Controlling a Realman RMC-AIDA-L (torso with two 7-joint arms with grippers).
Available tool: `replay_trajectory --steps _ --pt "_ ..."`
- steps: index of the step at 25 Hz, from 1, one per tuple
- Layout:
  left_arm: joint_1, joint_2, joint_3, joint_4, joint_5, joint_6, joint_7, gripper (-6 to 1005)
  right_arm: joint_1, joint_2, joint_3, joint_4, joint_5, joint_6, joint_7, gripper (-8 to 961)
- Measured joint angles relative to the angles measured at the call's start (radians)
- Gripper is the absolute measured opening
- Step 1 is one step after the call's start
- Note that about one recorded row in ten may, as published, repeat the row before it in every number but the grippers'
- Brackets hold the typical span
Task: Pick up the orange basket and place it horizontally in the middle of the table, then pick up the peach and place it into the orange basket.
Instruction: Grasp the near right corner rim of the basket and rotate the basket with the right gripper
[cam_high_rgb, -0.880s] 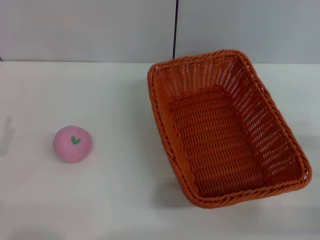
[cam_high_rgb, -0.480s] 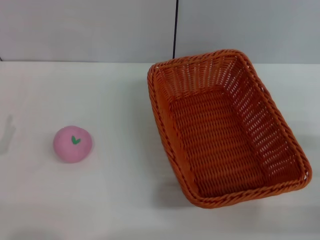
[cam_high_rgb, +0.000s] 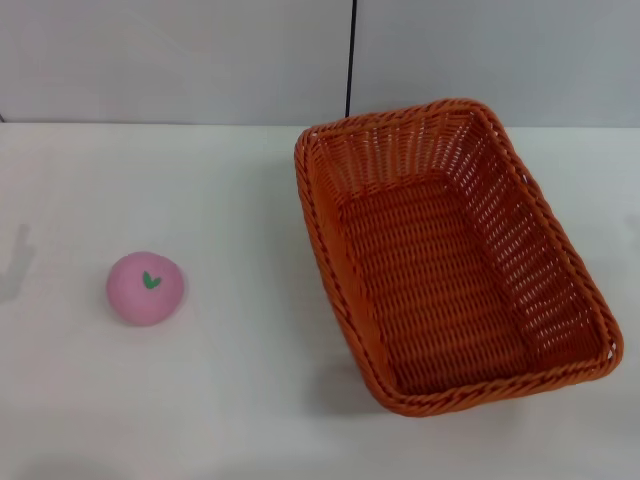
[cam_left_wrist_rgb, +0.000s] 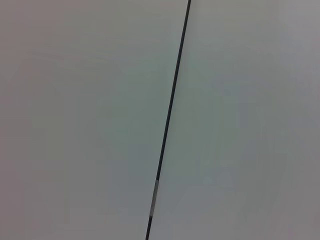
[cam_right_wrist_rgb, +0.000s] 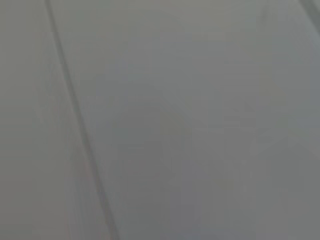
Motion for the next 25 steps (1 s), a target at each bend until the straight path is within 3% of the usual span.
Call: replay_trajectory --steps 1,4,5,6,8,9,10,11,13,14,15,16,20,25 --pt "0.0 0.0 0.0 0.0 0.0 0.0 0.0 799 0.0 0.0 0.0 0.0 0.0 0.0 0.0 678" --pt "-0.008 0.0 0.0 0.001 0.0 0.001 0.0 799 -0.004 0.0 0.034 -0.234 -0.171 0.023 0.283 678" --pt "-0.01 0.0 0.0 0.004 0.0 0.002 0.0 798 -0.003 0.0 0.063 -0.356 -0.248 0.028 0.461 678" --pt "-0.01 0.0 0.0 0.004 0.0 0.002 0.0 798 -0.003 0.0 0.063 -0.356 -0.248 0.028 0.461 678" --pt "-0.011 0.0 0.0 0.005 0.0 0.002 0.0 798 0.008 -0.006 0.091 -0.487 -0.334 0.028 0.656 677" --pt "-0.011 0.0 0.0 0.006 0.0 0.004 0.0 798 0.019 -0.014 0.1 -0.554 -0.391 0.027 0.767 677" --pt "-0.012 -0.001 0.0 0.008 0.0 0.01 0.0 798 0.05 -0.036 0.109 -0.652 -0.504 0.024 0.947 677" --pt "-0.012 -0.001 0.0 0.008 0.0 0.01 0.0 798 0.05 -0.036 0.109 -0.652 -0.504 0.024 0.947 677" --pt "-0.012 -0.001 0.0 0.009 0.0 0.016 0.0 798 0.096 -0.067 0.113 -0.735 -0.65 0.013 1.117 676" --pt "-0.012 -0.002 0.0 0.009 -0.001 0.019 0.0 798 0.119 -0.081 0.115 -0.757 -0.721 0.003 1.176 676" --pt "-0.013 -0.002 0.0 0.012 -0.001 0.022 0.0 798 0.175 -0.109 0.119 -0.778 -0.845 -0.026 1.263 676" --pt "-0.013 -0.002 0.0 0.012 -0.001 0.022 0.0 798 0.175 -0.109 0.119 -0.778 -0.845 -0.026 1.263 676" --pt "-0.014 -0.003 0.0 0.02 -0.002 0.029 0.0 798 0.308 -0.161 0.11 -0.717 -1.041 -0.101 1.335 677" --pt "-0.016 -0.004 0.0 0.022 -0.002 0.032 0.0 798 0.378 -0.171 0.051 -0.647 -1.098 -0.109 1.339 677"
